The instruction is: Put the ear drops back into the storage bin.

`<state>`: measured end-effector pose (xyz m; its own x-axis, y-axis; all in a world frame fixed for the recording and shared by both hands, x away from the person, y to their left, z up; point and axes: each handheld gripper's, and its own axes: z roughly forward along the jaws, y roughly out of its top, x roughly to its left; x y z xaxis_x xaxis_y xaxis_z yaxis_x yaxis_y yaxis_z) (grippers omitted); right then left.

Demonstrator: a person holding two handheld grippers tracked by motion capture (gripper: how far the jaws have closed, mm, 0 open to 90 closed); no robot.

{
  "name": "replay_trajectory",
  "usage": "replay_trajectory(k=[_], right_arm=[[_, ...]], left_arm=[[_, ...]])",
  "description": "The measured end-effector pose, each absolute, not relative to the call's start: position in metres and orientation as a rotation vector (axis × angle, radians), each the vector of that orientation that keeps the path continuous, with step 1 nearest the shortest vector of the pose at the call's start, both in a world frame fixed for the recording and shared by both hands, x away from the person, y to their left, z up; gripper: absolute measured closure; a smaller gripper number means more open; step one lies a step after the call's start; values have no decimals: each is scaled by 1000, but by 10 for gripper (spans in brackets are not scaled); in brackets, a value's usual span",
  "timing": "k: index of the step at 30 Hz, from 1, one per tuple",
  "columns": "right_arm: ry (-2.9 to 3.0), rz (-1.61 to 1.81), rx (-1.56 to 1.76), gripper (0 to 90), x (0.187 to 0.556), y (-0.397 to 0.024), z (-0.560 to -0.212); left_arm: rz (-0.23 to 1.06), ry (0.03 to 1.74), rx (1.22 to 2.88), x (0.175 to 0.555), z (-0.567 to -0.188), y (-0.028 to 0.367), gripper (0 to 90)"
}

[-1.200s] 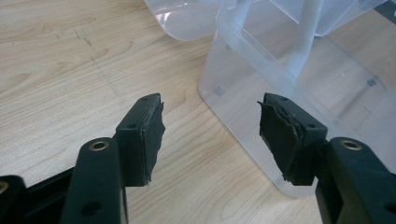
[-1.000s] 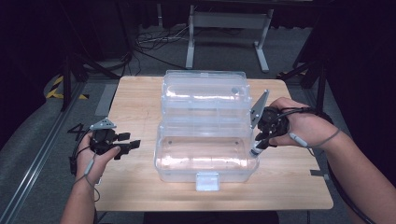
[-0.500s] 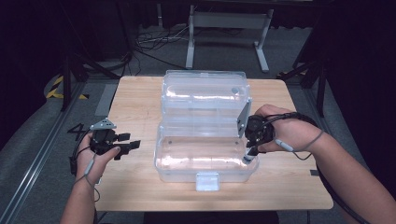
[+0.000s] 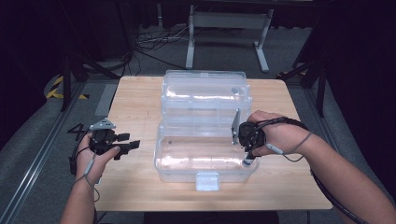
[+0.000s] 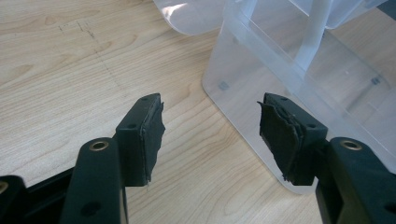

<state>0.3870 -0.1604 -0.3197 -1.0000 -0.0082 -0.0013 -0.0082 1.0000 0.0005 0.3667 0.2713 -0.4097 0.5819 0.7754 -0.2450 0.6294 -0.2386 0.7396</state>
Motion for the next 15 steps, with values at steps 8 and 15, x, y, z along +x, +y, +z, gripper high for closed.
replay_trajectory(k=[8, 15], right_arm=[[3154, -35, -28, 716, 391, -159, -337], [3168, -58, -35, 716, 395, -159, -352]], left_arm=[[218, 1122, 1962, 367, -411, 272, 399], [216, 1128, 1960, 368, -412, 273, 399]])
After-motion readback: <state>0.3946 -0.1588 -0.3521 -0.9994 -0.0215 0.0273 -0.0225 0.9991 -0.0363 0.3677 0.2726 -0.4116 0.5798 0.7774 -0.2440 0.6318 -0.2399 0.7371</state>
